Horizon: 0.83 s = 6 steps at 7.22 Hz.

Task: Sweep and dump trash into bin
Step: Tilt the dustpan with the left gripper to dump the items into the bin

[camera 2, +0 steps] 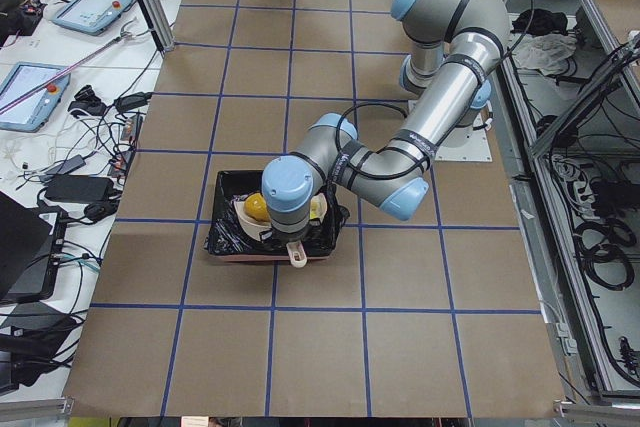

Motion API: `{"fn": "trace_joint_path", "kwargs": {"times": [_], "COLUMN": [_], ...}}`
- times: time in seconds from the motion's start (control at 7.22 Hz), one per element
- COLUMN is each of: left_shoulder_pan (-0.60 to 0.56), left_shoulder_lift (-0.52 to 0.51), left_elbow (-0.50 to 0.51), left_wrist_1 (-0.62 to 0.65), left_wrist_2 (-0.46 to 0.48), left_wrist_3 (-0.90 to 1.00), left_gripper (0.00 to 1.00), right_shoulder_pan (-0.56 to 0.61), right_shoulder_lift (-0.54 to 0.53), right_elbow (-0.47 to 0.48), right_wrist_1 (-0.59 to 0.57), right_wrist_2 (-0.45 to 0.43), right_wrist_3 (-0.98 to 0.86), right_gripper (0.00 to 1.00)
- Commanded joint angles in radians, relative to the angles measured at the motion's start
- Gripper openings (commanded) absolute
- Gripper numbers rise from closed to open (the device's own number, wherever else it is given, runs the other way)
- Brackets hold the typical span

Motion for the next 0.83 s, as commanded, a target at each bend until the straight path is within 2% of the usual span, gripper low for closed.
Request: {"fn": "trace_joint_path", "kwargs": {"times": [0.0,0.28,0.69], "left_shoulder_pan": [-0.055,-0.093,-0.139], "left_shoulder_lift": [-0.006,-0.012,0.001], "left_elbow": [-0.005,-0.007,-0.008], "left_wrist_1": [0.067,0.128,0.128], "left_wrist_2": [0.06,0.134,0.207], "left_wrist_3": [0.087,0.172,0.153], "left_gripper": [0.01,0.0,0.0], "right_shoulder_pan": [0.0,0.0,0.0], "right_shoulder_lift": [0.001,0.007,0.021], "right_elbow": [0.003,0.008,0.008], "right_wrist_1": [-0.03,-0.043,-0.047], "right_wrist_2": [0.001,0.001,-0.001], "right_wrist_3": [-0.005,-0.015,-0.018], "right_gripper": [0.0,0.0,0.0]}}
